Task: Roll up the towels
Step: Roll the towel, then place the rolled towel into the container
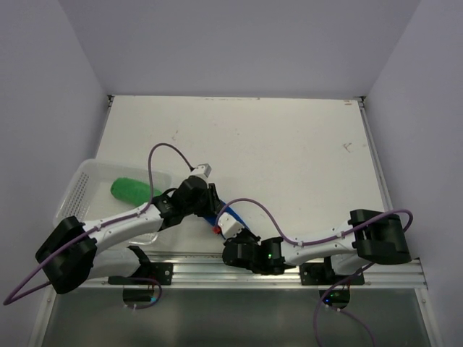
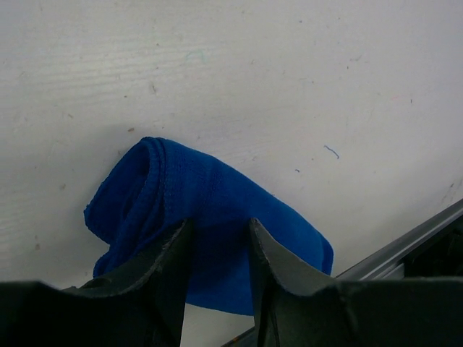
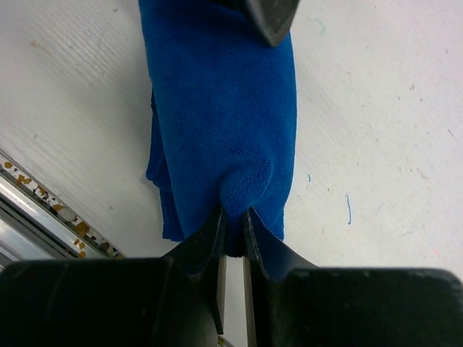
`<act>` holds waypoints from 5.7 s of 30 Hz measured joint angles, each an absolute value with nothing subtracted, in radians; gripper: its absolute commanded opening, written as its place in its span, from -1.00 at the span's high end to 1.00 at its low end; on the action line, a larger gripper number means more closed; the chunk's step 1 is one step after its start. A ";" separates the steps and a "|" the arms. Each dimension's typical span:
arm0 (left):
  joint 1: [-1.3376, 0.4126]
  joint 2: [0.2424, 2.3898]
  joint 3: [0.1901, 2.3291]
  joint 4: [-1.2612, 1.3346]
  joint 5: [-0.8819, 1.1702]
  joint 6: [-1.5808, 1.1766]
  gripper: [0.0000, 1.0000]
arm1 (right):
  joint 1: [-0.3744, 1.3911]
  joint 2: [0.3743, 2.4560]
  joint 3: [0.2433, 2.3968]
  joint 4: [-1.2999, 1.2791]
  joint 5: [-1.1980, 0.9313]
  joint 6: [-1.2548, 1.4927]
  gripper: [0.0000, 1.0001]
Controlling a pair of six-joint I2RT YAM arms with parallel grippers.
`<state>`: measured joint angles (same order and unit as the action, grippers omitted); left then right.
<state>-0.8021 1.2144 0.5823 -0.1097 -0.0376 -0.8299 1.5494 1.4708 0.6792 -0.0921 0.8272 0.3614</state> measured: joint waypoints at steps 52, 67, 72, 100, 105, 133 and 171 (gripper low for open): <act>-0.814 1.112 0.513 -0.181 -0.103 -0.936 -0.83 | 1.169 1.362 0.510 0.191 0.155 0.600 0.78; -0.814 1.193 0.739 -0.484 -0.132 -1.056 -0.99 | 1.432 1.499 0.598 0.201 0.675 0.558 1.00; -0.814 1.205 0.739 -0.525 -0.110 -1.091 -0.99 | 1.492 1.558 0.631 0.206 0.803 0.522 1.00; -0.872 1.322 0.693 -0.516 -0.104 -1.203 -0.99 | 1.565 1.761 0.803 0.187 1.010 0.519 1.00; -0.873 1.328 0.675 -0.506 -0.098 -1.216 -0.97 | 1.575 1.762 0.803 0.192 1.021 0.523 1.00; -0.879 1.389 0.655 -0.406 -0.085 -1.210 0.41 | 1.676 1.540 0.680 0.162 1.063 0.555 -0.54; -0.229 0.865 0.897 -1.007 -0.484 -0.849 0.37 | 1.648 1.127 0.527 -0.224 1.080 0.818 -0.62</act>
<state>-0.2291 0.8654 0.8970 -1.0073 -0.4843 -0.8494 1.6478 1.1275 0.5274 -0.2241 1.0798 0.8185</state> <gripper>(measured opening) 0.402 0.812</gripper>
